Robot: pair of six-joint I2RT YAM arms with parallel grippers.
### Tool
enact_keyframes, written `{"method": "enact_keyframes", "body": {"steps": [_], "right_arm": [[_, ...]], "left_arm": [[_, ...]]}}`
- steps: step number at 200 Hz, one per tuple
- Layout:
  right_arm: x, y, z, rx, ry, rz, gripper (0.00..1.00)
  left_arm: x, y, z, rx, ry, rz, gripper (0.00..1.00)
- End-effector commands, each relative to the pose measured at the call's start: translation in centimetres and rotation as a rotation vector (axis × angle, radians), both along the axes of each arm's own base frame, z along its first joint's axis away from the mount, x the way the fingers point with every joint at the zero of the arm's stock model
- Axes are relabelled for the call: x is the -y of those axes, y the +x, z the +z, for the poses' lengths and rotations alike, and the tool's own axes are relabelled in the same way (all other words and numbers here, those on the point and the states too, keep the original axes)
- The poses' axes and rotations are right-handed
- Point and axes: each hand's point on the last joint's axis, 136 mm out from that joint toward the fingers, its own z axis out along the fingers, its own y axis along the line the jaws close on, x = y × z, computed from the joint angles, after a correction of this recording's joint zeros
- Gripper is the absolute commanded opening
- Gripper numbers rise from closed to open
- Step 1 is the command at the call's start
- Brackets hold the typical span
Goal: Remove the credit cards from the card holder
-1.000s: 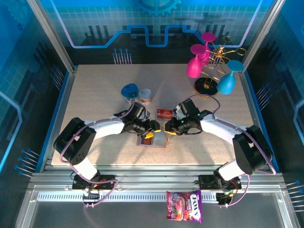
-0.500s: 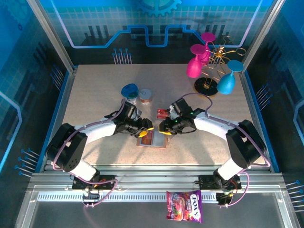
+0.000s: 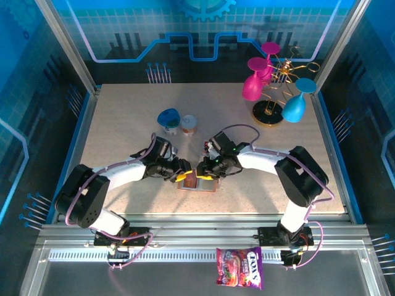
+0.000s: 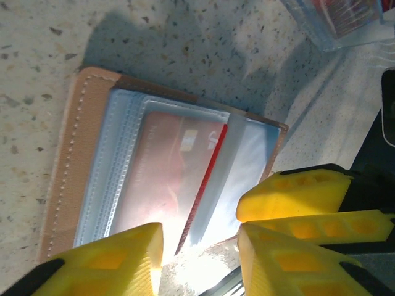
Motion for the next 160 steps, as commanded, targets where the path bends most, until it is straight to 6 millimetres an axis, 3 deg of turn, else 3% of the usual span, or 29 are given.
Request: {"method": "enact_keyframes", "body": {"steps": [1,76,160], "right_arm": [[-1.3,0.0,0.3,-0.008,0.029,0.013,0.3],[-2.4,-0.7,-0.6,-0.03,0.03,0.025,0.3],[-2.7,-0.6,-1.0,-0.036,0.034,0.029,0.29]], "left_arm": [[-0.5,-0.6,-0.2,-0.001,0.005,-0.013,0.33],[-0.9,-1.1,-1.7,-0.032,0.017,-0.012,0.23],[-0.9,-1.1,-1.8,-0.038,0.016,-0.012,0.2]]}}
